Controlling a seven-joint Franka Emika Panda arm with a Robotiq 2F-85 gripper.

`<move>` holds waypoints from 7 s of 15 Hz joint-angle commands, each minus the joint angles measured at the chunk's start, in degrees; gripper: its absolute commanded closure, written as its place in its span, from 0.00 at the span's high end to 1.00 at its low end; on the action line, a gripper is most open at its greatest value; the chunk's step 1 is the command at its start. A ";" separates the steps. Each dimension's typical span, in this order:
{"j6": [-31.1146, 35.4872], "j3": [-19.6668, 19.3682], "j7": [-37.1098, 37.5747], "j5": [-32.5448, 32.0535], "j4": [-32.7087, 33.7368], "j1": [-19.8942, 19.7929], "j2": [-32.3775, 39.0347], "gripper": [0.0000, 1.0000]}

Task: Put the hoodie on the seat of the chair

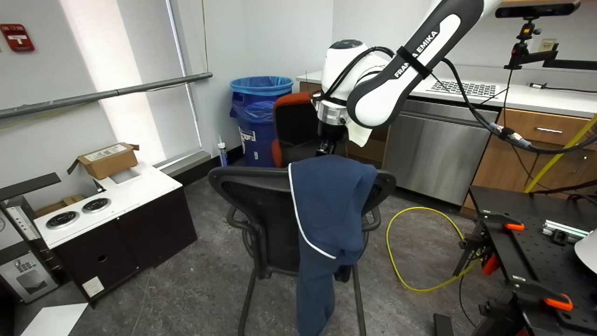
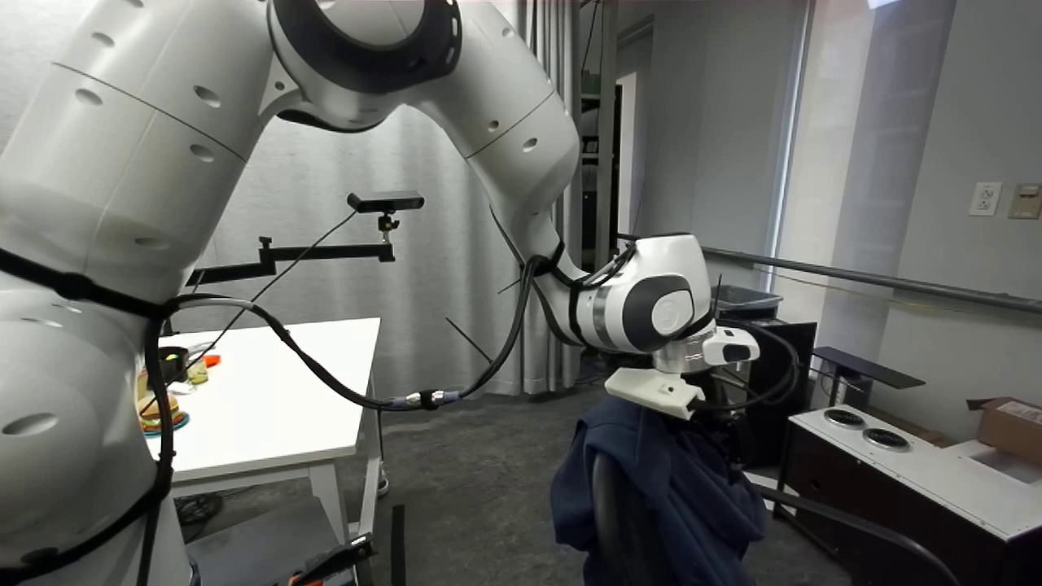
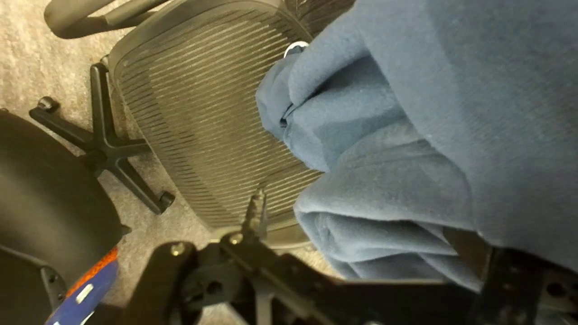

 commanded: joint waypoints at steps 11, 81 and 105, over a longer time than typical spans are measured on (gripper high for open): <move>17.46 -37.13 36.79 -6.77 -11.33 36.13 7.18 1.00; 9.35 0.00 -1.16 5.47 6.74 2.46 10.37 1.00; 5.93 1.54 0.36 6.05 12.12 3.67 10.89 1.00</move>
